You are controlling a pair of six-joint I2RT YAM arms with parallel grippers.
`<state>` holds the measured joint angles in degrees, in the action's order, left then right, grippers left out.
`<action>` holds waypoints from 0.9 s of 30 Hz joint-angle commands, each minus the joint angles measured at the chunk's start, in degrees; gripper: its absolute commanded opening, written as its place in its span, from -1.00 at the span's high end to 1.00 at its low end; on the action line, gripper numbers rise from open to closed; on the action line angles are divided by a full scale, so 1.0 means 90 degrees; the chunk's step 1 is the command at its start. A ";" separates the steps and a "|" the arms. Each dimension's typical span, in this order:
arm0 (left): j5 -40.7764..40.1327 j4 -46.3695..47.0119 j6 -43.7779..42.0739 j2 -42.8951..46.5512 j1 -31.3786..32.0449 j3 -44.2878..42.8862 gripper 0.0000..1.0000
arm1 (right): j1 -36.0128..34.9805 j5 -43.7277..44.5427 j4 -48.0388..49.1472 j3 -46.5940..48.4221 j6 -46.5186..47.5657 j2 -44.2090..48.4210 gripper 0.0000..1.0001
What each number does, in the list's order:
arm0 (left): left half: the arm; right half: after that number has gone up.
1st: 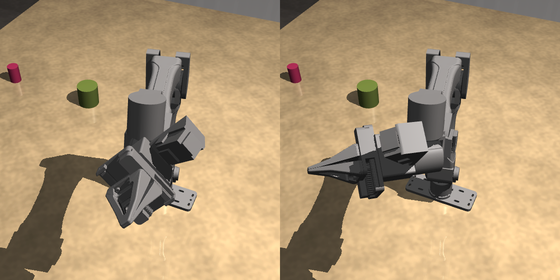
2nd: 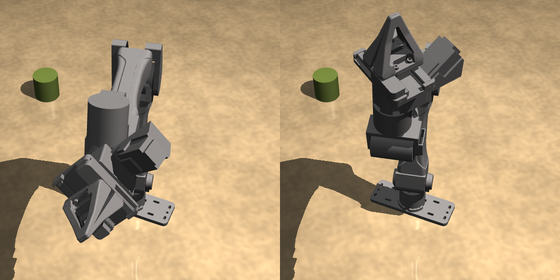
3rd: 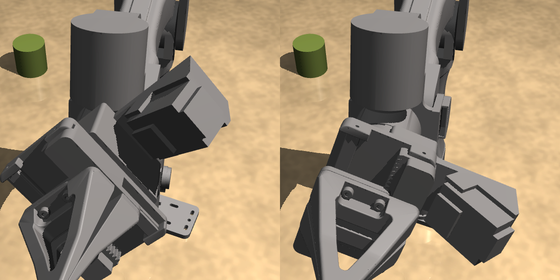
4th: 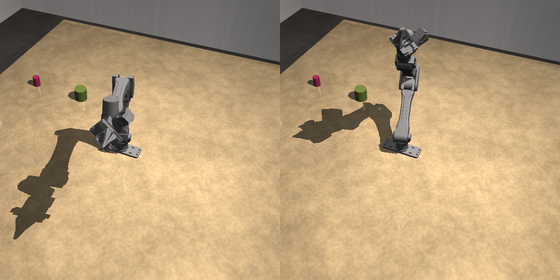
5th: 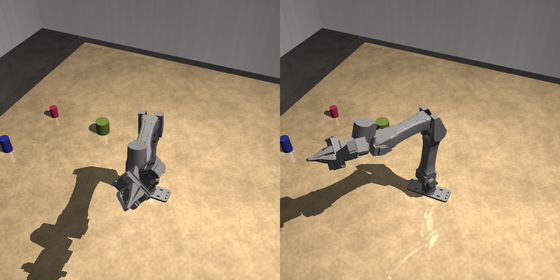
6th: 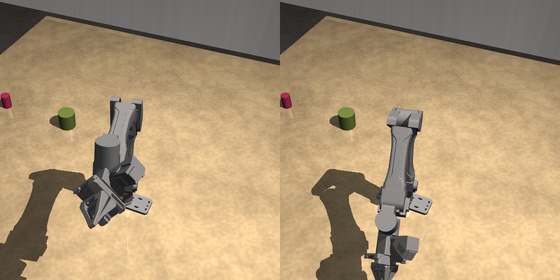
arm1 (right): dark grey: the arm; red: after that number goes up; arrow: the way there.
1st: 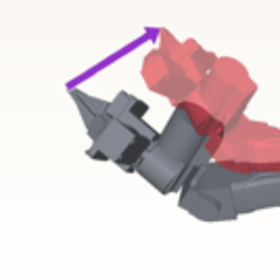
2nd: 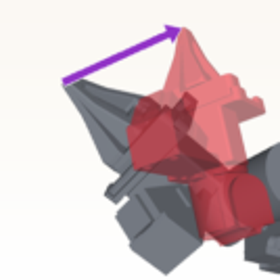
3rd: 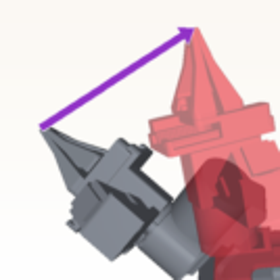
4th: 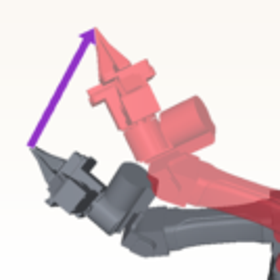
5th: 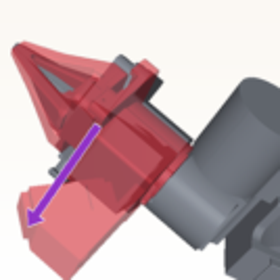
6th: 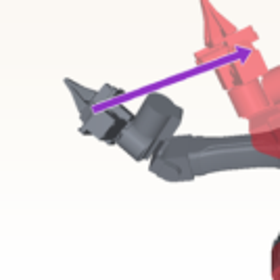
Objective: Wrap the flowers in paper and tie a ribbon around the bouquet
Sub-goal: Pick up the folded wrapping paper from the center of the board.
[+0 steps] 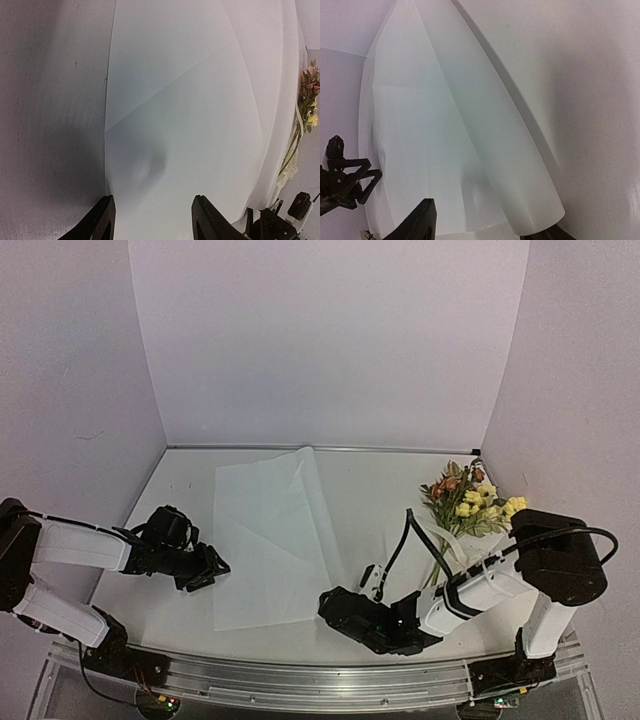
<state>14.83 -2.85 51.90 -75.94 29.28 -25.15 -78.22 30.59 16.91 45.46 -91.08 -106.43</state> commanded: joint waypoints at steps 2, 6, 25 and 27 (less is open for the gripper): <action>-0.0025 -0.0046 -0.0054 0.0009 0.0018 -0.0040 -0.12 | 0.0107 0.0059 0.0064 0.0154 0.0028 -0.0124 0.19; -0.0026 -0.0239 -0.0009 0.0261 0.0002 -0.0013 -0.17 | 0.0244 -0.0168 0.0066 0.0049 -0.0210 0.0104 0.74; 0.0803 -0.0855 0.1466 0.2321 -0.0317 0.1003 -0.69 | 0.0628 -0.1329 0.1147 0.0384 -0.1223 0.0531 1.00; 0.0818 -0.0849 0.1569 0.2447 -0.0323 0.1147 -0.75 | 0.0639 -0.1397 0.1356 0.0394 -0.1333 0.0482 1.00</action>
<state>19.77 -11.04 61.18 -56.46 26.69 -17.28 -72.89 20.07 23.14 46.84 -99.97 -101.02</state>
